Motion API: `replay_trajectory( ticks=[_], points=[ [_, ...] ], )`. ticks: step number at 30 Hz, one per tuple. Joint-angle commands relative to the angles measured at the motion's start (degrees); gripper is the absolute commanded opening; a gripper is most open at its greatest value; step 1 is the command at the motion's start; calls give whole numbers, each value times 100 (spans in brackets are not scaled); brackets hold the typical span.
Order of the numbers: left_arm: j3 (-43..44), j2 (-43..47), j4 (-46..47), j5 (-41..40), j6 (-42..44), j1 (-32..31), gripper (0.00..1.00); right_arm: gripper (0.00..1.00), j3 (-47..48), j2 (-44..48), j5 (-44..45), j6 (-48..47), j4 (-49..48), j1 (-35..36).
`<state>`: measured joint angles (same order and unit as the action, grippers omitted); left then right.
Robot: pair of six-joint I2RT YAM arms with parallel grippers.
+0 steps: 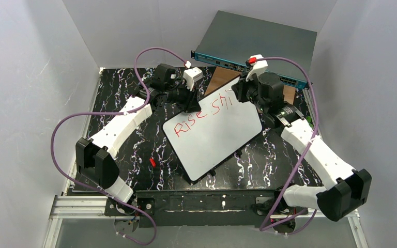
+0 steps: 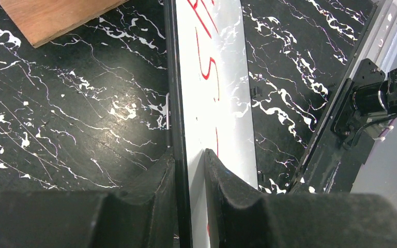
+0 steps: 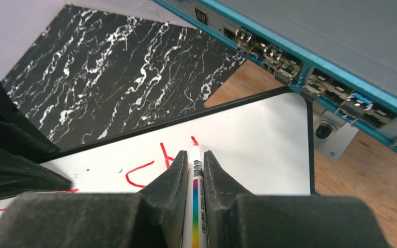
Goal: Write a sentence on the whiteboard
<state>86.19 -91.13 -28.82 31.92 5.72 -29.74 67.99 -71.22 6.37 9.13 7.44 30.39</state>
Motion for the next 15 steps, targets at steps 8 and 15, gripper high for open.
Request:
replay_trajectory(
  ticks=[8, 15],
  points=[
    [72, 216, -374, 165, 301, -182, 0, 1, -216, 530, 458, -59, -100, -44],
    [41, 239, -373, 156, 289, -182, 0, 1, -323, 283, 403, -84, -289, -218]
  ],
)
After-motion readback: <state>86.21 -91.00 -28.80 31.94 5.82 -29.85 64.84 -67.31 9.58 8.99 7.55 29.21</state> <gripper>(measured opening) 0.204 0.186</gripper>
